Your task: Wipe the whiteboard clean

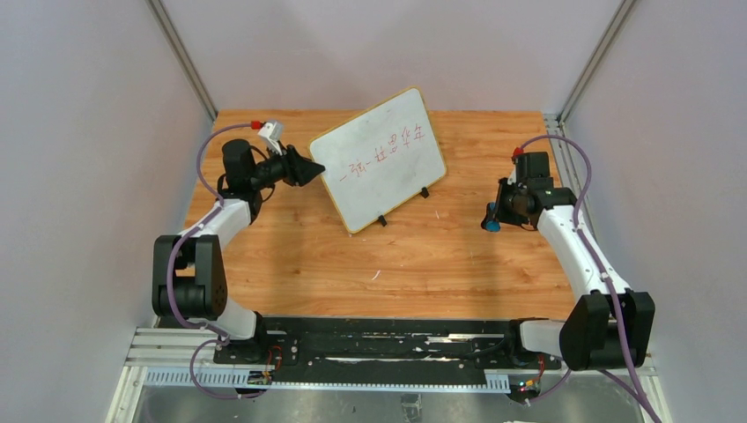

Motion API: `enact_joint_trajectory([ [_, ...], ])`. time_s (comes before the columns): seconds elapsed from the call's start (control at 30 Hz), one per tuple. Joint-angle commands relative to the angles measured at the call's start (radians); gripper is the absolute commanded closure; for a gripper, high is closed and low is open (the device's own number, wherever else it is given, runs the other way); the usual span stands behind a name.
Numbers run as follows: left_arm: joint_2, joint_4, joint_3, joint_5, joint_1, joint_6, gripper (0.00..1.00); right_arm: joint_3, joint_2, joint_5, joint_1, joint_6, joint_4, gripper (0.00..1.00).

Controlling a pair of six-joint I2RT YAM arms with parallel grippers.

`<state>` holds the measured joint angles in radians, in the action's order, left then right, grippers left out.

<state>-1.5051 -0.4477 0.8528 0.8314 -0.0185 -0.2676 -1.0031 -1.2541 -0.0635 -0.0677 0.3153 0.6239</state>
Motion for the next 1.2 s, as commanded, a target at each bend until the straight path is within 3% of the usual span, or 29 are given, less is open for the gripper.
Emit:
enact_joint_trajectory([
  [0.0,-0.014,-0.045,0.022,0.009,0.011,-0.010,0.49,-0.031,-0.014,-0.015,-0.009,-0.013,-0.015,0.99],
  [0.83,-0.039,-0.084,0.050,0.007,0.043,-0.046,0.55,-0.028,-0.024,-0.005,-0.008,-0.015,-0.015,0.99],
  [1.17,-0.051,-0.085,0.055,0.006,0.043,-0.048,0.84,-0.028,-0.021,0.002,-0.009,-0.015,-0.016,0.99],
])
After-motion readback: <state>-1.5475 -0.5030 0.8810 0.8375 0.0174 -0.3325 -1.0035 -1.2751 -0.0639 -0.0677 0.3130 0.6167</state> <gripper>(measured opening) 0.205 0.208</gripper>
